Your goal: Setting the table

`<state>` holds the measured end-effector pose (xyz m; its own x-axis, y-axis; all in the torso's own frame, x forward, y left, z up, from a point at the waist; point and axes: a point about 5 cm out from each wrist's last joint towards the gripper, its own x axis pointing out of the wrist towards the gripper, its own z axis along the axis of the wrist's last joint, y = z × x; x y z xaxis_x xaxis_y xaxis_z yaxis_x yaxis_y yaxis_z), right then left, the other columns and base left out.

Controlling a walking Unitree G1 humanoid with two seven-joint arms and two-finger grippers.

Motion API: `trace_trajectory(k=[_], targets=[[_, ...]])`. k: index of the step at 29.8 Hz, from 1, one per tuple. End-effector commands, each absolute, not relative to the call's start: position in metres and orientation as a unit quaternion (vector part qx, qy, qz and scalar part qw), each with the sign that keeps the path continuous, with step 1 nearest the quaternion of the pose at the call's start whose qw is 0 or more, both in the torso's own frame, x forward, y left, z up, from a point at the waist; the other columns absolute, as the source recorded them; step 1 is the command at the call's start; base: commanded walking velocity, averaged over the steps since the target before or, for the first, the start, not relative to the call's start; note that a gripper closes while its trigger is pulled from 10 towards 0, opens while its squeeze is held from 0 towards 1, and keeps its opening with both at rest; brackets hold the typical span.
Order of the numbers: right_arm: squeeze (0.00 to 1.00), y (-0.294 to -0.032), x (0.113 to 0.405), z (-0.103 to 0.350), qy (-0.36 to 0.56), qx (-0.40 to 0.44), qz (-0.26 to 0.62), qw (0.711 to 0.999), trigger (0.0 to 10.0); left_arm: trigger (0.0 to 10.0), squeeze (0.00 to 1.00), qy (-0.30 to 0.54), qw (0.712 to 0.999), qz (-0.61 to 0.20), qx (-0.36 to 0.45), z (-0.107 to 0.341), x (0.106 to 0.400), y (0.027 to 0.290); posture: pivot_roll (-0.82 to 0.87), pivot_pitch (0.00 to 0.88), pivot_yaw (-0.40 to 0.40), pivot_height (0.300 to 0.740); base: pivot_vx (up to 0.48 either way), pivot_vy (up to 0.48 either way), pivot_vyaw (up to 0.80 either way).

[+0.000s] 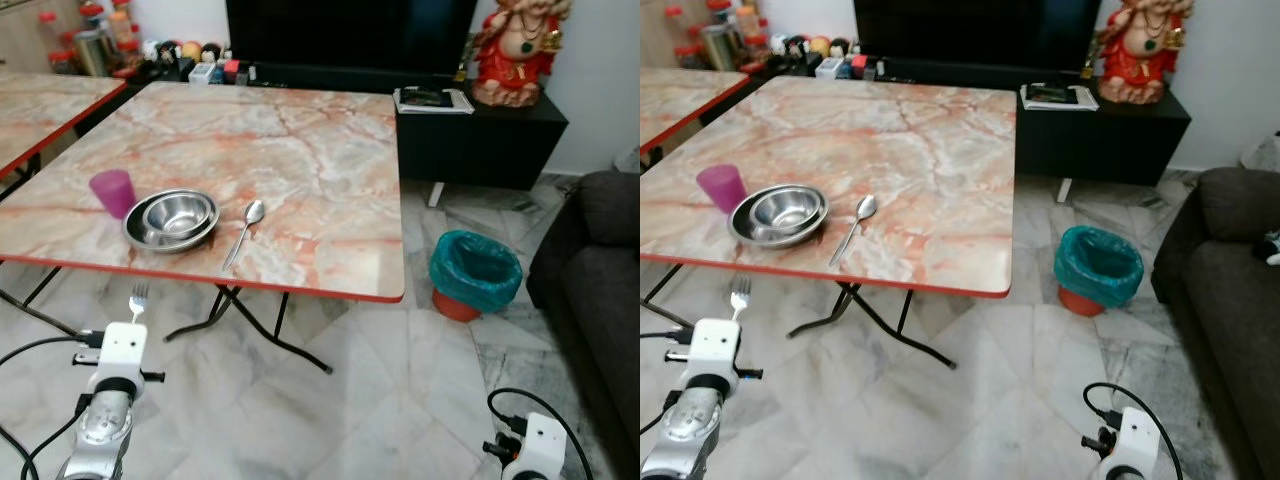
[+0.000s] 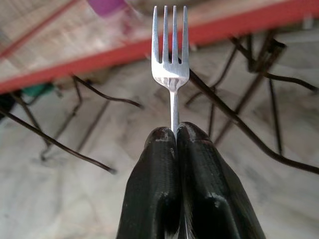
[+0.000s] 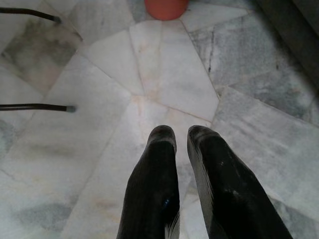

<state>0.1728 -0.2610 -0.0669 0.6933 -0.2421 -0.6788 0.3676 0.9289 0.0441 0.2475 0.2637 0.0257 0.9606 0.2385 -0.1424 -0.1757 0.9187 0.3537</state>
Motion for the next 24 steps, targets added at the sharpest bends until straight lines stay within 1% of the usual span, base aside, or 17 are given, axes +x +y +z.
trace_trajectory(k=[1,4,5,6,8,9,11,13,15,16,17,18,19,20,21,22,24], targets=[[0.00,-0.263,0.175,-0.065,0.350,0.088,-0.166,0.918,10.0,10.0,0.00,0.089,0.974,0.123,0.166,0.024,0.237,0.265,0.06,0.018,-0.028,0.740,0.000,0.000,0.00],[0.00,-0.262,0.174,-0.065,0.349,0.089,-0.165,0.918,10.0,10.0,0.00,0.073,0.975,0.134,0.161,0.028,0.219,0.262,0.06,0.013,-0.028,0.740,0.000,0.000,0.00],[0.00,-0.262,0.174,-0.065,0.349,0.089,-0.165,0.918,10.0,10.0,0.00,0.073,0.975,0.134,0.161,0.028,0.219,0.262,0.06,0.013,-0.028,0.740,0.000,0.000,0.00],[0.00,-0.262,0.174,-0.065,0.349,0.088,-0.164,0.918,10.0,10.0,0.00,0.059,0.975,0.134,0.170,0.035,0.211,0.259,0.06,0.011,-0.027,0.740,0.000,0.000,0.00],[0.00,-0.262,0.174,-0.065,0.348,0.088,-0.165,0.919,10.0,10.0,0.00,0.032,0.975,0.132,0.178,0.047,0.209,0.257,0.06,0.013,-0.030,0.740,0.000,0.000,0.00],[0.00,-0.263,0.174,-0.065,0.347,0.088,-0.165,0.919,10.0,10.0,0.00,0.000,0.974,0.133,0.184,0.064,0.214,0.257,0.07,0.013,-0.034,0.740,0.000,0.000,0.00],[0.00,-0.263,0.175,-0.065,0.346,0.088,-0.165,0.919,10.0,10.0,0.00,-0.029,0.975,0.137,0.170,0.081,0.225,0.255,0.07,0.017,-0.035,0.740,0.000,0.000,0.00],[0.00,-0.263,0.176,-0.064,0.343,0.089,-0.167,0.920,10.0,10.0,0.00,-0.066,0.979,0.117,0.154,0.102,0.244,0.246,0.07,0.018,-0.034,0.740,0.000,0.000,0.00],[0.00,-0.262,0.176,-0.064,0.341,0.090,-0.170,0.920,10.0,10.0,0.00,-0.087,0.982,0.082,0.143,0.116,0.259,0.234,0.07,0.020,-0.033,0.740,0.000,0.000,0.00],[0.00,-0.262,0.176,-0.064,0.339,0.092,-0.172,0.920,10.0,10.0,0.00,-0.098,0.984,0.055,0.141,0.124,0.269,0.222,0.06,0.020,-0.029,0.740,0.000,0.000,0.00],[0.00,-0.262,0.177,-0.064,0.336,0.095,-0.174,0.921,10.0,10.0,0.00,-0.107,0.985,0.021,0.136,0.133,0.281,0.205,0.06,0.021,-0.026,0.740,0.000,0.000,0.00],[0.00,-0.262,0.177,-0.064,0.335,0.096,-0.174,0.921,10.0,10.0,0.00,-0.111,0.986,0.004,0.128,0.138,0.287,0.195,0.06,0.023,-0.024,0.740,0.000,0.000,0.00],[0.00,-0.262,0.177,-0.064,0.335,0.096,-0.174,0.921,10.0,10.0,0.00,-0.111,0.986,0.004,0.128,0.138,0.287,0.195,0.06,0.023,-0.024,0.740,0.000,0.000,0.00],[0.00,-0.261,0.196,-0.054,0.309,0.094,-0.172,0.931,10.0,10.0,0.00,-0.116,0.987,-0.015,0.108,0.142,0.296,0.181,0.06,0.023,-0.022,0.740,0.000,0.000,0.00],[0.00,-0.261,0.206,-0.048,0.297,0.091,-0.170,0.935,10.0,10.0,0.00,-0.117,0.988,-0.025,0.094,0.146,0.303,0.168,0.05,0.025,-0.018,0.740,0.000,0.000,0.00],[0.00,-0.261,0.206,-0.048,0.297,0.091,-0.170,0.935,10.0,10.0,0.00,-0.117,0.988,-0.025,0.094,0.146,0.303,0.168,0.05,0.025,-0.018,0.740,0.000,0.000,0.00],[0.00,-0.263,0.207,-0.047,0.300,0.093,-0.172,0.934,10.0,10.0,0.00,-0.117,0.989,-0.033,0.079,0.148,0.308,0.158,0.05,0.024,-0.018,0.740,0.285,0.000,0.00]])
